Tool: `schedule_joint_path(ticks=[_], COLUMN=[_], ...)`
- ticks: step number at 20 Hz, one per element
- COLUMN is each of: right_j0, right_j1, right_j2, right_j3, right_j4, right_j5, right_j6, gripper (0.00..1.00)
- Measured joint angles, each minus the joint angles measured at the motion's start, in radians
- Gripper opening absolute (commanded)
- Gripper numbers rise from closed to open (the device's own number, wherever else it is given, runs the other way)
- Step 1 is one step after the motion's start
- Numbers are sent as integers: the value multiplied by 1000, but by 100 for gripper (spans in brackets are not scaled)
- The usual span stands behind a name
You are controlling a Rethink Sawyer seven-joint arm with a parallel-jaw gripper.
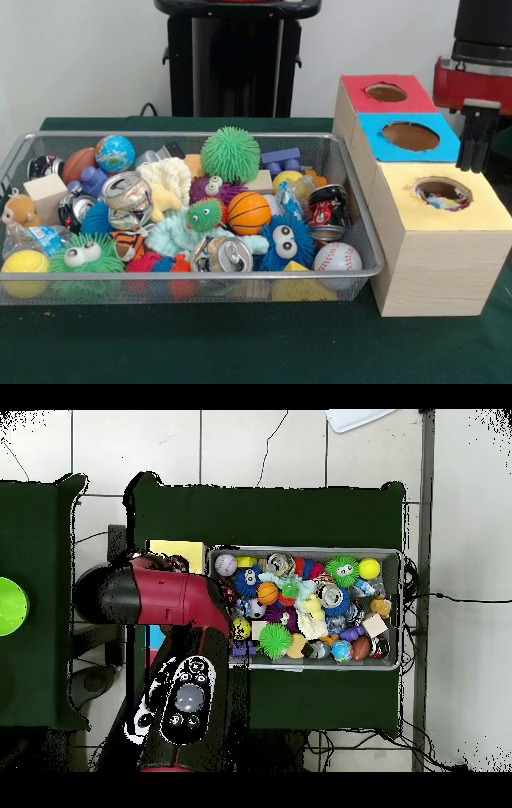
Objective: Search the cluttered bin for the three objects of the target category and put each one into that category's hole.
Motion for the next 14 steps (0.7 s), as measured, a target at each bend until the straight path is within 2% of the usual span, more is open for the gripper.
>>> schedule_joint_path(ticks=[5,14], right_j0=[-22,-93], right_j1=[-26,-89], right_j2=[3,22], right_j3=[8,47], right_j4=[-15,-91], right_j5=[1,1], right_j6=[0,0], gripper=[0,0])
